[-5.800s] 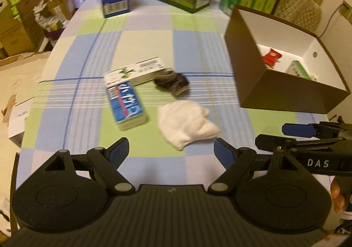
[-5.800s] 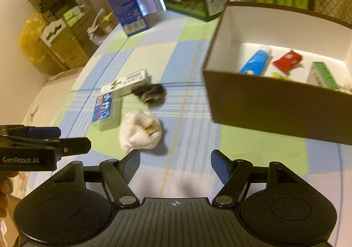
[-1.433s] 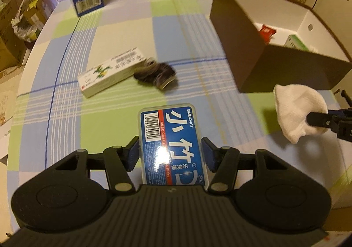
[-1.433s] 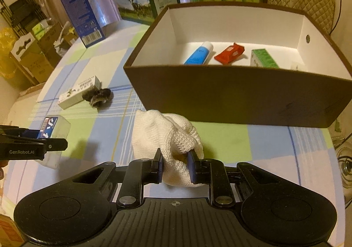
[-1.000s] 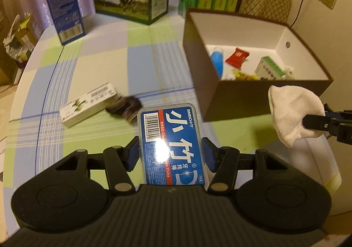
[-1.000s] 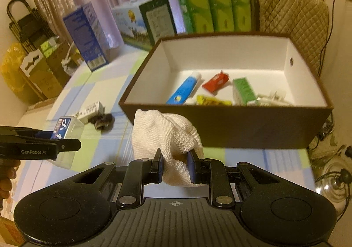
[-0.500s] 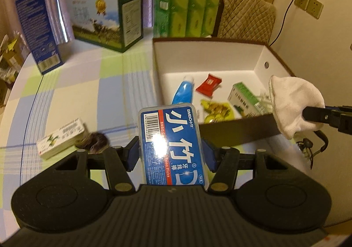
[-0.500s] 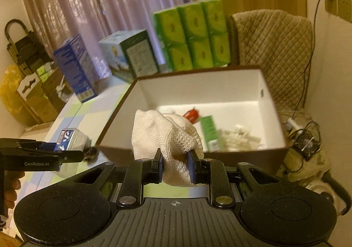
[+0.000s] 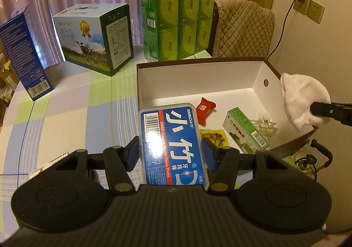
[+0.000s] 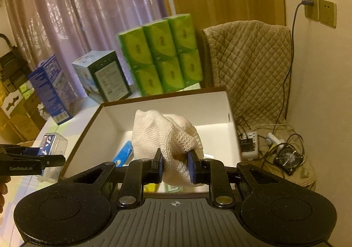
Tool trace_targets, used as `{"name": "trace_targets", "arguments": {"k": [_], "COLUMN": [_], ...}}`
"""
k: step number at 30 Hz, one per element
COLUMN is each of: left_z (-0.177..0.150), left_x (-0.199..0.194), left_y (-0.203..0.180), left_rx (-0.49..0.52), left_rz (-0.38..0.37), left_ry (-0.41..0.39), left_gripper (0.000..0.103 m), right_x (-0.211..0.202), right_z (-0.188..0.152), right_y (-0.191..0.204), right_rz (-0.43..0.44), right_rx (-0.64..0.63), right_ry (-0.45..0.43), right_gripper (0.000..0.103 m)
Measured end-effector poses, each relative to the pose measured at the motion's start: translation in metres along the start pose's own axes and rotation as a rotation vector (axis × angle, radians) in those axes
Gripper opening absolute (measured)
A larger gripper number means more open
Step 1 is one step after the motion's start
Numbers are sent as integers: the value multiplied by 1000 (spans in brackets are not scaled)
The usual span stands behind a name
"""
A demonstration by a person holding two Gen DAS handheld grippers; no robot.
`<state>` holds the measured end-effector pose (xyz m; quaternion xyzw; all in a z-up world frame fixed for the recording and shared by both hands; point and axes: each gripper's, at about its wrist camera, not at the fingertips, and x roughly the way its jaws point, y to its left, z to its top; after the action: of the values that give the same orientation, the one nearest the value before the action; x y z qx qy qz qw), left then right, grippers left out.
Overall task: Organize objects
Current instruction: 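Carry the cloth and blue box with both tools over the brown box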
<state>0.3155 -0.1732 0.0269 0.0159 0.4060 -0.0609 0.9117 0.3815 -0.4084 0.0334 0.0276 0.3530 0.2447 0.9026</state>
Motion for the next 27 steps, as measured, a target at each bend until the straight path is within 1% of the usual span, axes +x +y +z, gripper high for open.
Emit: {"name": "trace_targets", "arguments": {"k": [6, 10, 18, 27], "left_z": [13, 22, 39, 60], "left_x": [17, 32, 74, 119], "left_y": [-12, -20, -43, -57], "left_rx": [24, 40, 80, 122], "left_rz": [3, -2, -9, -1], "left_ry": [0, 14, 58, 93], "left_gripper": [54, 54, 54, 54], "right_x": [19, 37, 76, 115], "right_z": [8, 12, 23, 34], "right_y": [-14, -23, -36, -49], "right_rz": [-27, -42, -49, -56], "right_rx": [-6, -9, -27, -53], "right_ry": [16, 31, 68, 106], "right_gripper": [19, 19, 19, 19]}}
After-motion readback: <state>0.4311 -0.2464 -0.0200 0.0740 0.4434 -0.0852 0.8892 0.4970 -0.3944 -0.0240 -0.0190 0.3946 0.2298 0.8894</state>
